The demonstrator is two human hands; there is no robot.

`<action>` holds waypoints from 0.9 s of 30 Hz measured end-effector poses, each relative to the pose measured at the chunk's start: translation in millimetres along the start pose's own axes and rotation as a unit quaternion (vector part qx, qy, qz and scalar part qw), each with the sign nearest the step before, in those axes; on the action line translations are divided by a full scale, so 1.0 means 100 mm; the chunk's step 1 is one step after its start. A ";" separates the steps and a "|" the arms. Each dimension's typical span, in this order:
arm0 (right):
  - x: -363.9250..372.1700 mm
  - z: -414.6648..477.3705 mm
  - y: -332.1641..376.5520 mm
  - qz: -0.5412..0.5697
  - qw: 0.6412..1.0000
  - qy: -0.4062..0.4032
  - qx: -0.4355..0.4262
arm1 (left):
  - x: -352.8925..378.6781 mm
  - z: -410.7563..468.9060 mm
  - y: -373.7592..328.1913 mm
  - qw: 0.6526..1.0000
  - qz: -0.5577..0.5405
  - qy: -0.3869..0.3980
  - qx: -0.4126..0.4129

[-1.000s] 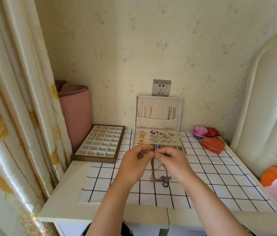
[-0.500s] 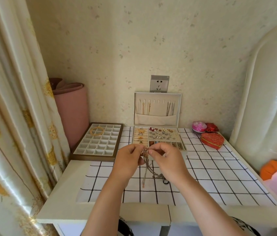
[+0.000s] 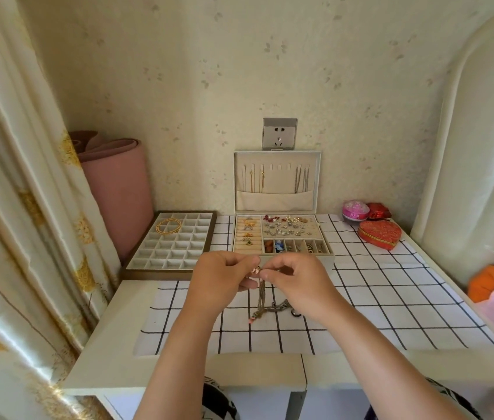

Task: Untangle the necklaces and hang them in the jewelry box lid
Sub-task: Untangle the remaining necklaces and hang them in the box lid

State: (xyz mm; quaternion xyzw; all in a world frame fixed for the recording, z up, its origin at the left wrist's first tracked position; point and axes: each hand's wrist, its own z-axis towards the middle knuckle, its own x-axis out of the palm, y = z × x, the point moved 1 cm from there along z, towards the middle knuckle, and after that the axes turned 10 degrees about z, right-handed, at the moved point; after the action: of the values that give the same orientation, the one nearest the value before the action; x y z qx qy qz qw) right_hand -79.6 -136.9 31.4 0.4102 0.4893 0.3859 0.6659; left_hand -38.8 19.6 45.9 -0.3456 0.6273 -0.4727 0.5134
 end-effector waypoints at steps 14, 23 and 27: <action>-0.07 0.10 -0.12 0.102 0.993 -0.019 0.064 | -0.10 0.08 0.06 0.992 -0.076 -0.077 -0.065; -0.11 0.13 -0.24 -0.030 0.996 0.068 0.057 | -0.15 0.13 0.11 0.996 0.068 -0.053 -0.027; -0.16 0.12 -0.26 -0.078 0.988 0.112 0.066 | -0.29 0.18 0.23 0.963 0.267 -0.040 0.005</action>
State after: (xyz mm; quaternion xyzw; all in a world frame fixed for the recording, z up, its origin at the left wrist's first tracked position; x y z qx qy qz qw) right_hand -68.2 -163.3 14.9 0.3678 0.6155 0.3430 0.6068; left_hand -13.3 49.1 32.6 -0.1817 0.6732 -0.3070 0.6477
